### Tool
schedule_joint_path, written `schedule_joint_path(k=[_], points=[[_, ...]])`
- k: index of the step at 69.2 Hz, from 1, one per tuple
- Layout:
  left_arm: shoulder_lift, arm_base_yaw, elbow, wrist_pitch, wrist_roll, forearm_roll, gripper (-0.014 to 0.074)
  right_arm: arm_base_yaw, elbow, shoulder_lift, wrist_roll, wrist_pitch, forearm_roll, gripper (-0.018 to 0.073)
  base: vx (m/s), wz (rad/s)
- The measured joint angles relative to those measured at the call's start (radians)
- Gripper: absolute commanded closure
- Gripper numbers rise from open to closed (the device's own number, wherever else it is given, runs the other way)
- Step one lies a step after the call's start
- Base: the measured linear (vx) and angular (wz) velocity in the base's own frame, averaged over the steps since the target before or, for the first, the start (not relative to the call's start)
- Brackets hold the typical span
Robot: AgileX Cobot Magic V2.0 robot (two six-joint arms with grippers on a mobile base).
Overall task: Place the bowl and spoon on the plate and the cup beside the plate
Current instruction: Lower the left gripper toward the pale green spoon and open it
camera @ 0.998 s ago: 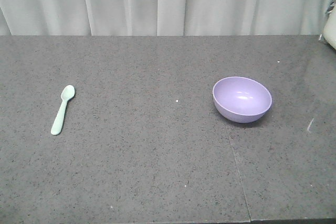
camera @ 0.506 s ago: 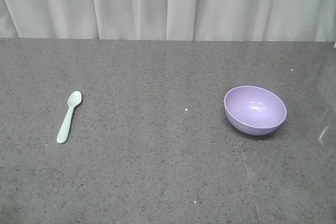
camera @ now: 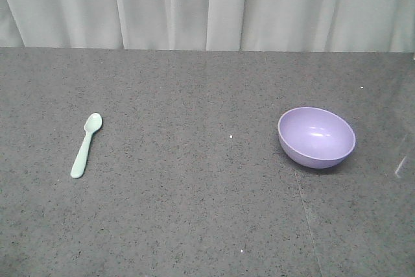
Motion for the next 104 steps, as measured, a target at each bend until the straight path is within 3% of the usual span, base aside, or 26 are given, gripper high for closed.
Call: schedule_joint_path(k=[61, 71, 86, 104], points=[[0.000, 0.000, 0.000, -0.007, 0.000, 0.000, 0.0603, 0.000, 0.000, 0.000, 0.001, -0.045, -0.002, 0.0570, 0.00, 0.00], [0.000, 0.000, -0.027, -0.007, -0.034, 0.000, 0.0603, 0.000, -0.014, 0.000, 0.002, -0.014, -0.003, 0.0570, 0.00, 0.00], [0.022, 0.000, -0.243, 0.146, -0.041, -0.001, 0.0603, 0.000, -0.206, 0.071, -0.034, 0.132, -0.003, 0.0570, 0.00, 0.00], [0.329, 0.000, -0.604, 0.434, -0.037, -0.001, 0.0603, 0.000, -0.566, 0.319, -0.076, 0.441, -0.003, 0.0570, 0.00, 0.00]])
